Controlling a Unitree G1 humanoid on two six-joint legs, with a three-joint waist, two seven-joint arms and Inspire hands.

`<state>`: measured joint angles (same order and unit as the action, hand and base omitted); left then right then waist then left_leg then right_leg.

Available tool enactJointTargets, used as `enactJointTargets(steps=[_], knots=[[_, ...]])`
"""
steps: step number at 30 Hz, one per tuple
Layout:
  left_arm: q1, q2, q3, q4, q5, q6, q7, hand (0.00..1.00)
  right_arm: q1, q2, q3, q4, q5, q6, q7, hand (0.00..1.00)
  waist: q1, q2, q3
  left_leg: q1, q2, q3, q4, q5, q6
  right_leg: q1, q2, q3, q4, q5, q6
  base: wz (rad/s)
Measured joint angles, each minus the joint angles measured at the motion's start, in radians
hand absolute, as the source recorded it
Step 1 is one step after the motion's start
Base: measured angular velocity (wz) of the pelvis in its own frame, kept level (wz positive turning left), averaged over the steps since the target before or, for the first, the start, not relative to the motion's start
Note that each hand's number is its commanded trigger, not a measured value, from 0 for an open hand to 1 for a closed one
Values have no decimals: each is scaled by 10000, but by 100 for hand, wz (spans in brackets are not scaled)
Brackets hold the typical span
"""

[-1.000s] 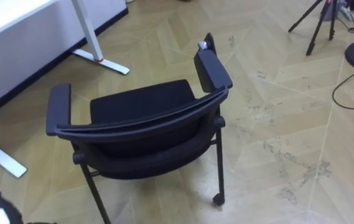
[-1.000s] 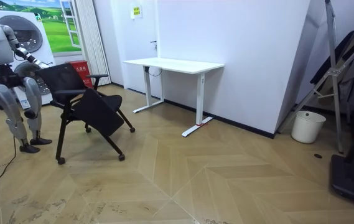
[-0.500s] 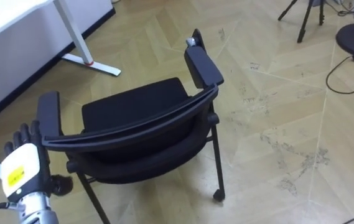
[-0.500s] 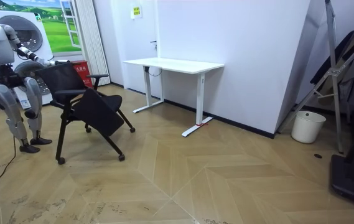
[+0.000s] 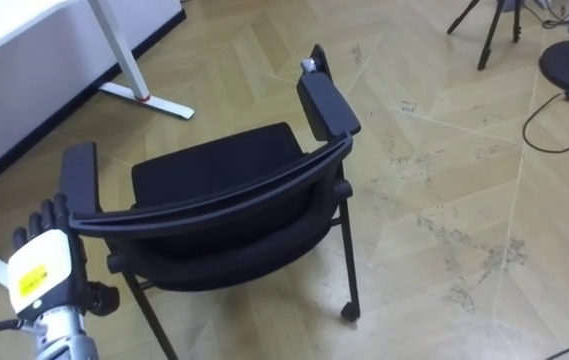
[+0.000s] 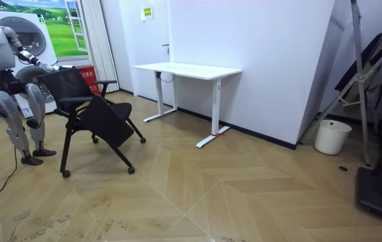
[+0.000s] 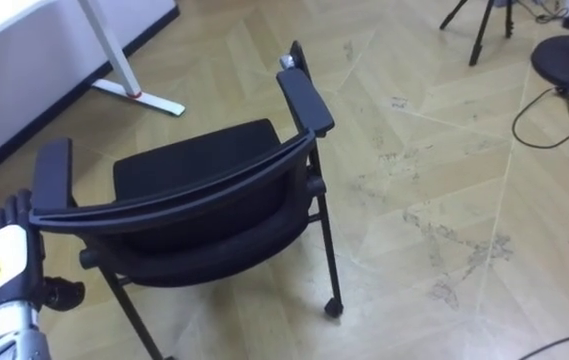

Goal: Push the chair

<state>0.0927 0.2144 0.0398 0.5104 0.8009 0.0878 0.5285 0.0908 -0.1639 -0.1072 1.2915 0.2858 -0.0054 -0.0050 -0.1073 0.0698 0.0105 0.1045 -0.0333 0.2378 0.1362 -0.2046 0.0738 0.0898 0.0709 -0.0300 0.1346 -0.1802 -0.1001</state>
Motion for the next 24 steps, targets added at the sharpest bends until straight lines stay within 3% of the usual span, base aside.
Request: enactJointTargets(steps=[24], knots=[[107, 93, -126, -723, 227, 323, 12, 0, -113, -18, 436, -167, 226, -56, -75, 0, 32, -8, 22, -94, -19, -119, 18, 0, 0, -30, -26, -117, 6, 6, 0, 1]])
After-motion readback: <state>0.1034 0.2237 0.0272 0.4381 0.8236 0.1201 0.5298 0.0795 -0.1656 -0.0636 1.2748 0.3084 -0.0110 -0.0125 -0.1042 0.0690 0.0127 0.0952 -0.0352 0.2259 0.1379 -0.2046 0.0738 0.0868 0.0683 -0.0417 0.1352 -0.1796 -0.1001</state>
